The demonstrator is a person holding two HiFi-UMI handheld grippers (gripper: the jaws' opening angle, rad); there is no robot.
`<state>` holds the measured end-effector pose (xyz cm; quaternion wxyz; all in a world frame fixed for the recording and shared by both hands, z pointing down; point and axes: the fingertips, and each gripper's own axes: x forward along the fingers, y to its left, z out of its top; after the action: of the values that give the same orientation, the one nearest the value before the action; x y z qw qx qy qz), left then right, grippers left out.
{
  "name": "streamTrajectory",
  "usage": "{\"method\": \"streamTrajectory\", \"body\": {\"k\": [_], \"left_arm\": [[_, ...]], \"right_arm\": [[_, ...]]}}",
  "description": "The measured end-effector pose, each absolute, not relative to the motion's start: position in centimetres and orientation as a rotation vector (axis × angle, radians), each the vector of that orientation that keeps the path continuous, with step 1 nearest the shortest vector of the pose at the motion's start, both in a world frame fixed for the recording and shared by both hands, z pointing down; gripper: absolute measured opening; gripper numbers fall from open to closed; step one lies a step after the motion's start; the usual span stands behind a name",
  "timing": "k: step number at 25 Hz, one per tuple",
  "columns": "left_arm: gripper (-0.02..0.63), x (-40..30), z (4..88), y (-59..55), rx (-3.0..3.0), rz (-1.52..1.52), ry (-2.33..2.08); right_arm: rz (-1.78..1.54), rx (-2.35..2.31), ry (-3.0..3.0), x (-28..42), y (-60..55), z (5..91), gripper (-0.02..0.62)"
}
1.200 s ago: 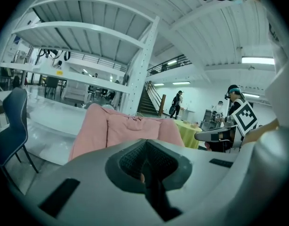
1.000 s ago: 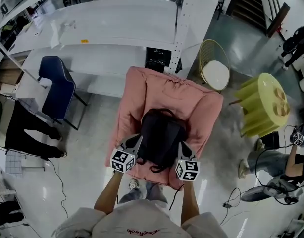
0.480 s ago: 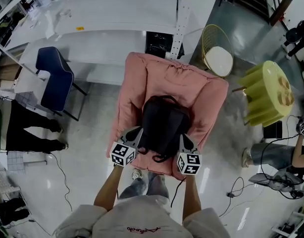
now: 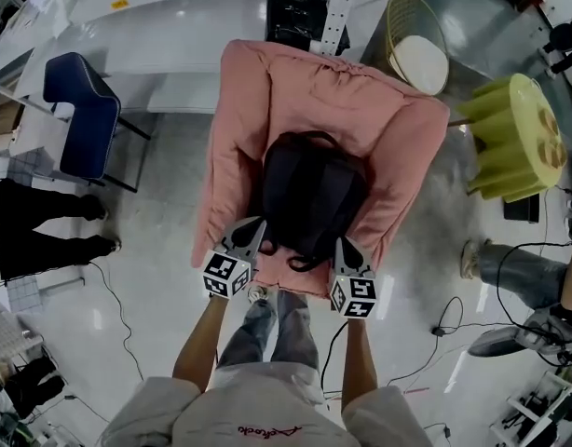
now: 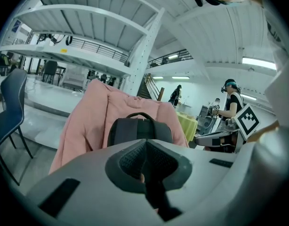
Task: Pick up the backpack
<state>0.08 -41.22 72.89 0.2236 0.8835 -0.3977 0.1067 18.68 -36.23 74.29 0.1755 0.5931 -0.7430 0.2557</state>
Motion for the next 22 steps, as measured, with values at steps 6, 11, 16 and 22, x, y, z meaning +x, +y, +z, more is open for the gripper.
{"method": "streamTrajectory", "body": {"k": [6, 11, 16, 22], "left_arm": [[0.011, -0.3, 76.6, -39.9, 2.409, 0.32, -1.078], [0.011, 0.0, 79.0, -38.8, 2.401, 0.342, -1.048], [0.011, -0.3, 80.8, -39.0, 2.392, 0.346, -1.039], [0.011, -0.7, 82.1, -40.4, 2.377, 0.328, -1.061]], "right_arm": [[0.782, 1.67, -2.079, 17.9, -33.7, 77.8, 0.018], [0.828, 1.663, -2.061, 17.5, -31.8, 80.4, 0.018], [0.859, 1.66, -2.074, 17.2, -30.9, 82.0, 0.018], [0.84, 1.636, -2.134, 16.8, -31.4, 83.1, 0.021]]}}
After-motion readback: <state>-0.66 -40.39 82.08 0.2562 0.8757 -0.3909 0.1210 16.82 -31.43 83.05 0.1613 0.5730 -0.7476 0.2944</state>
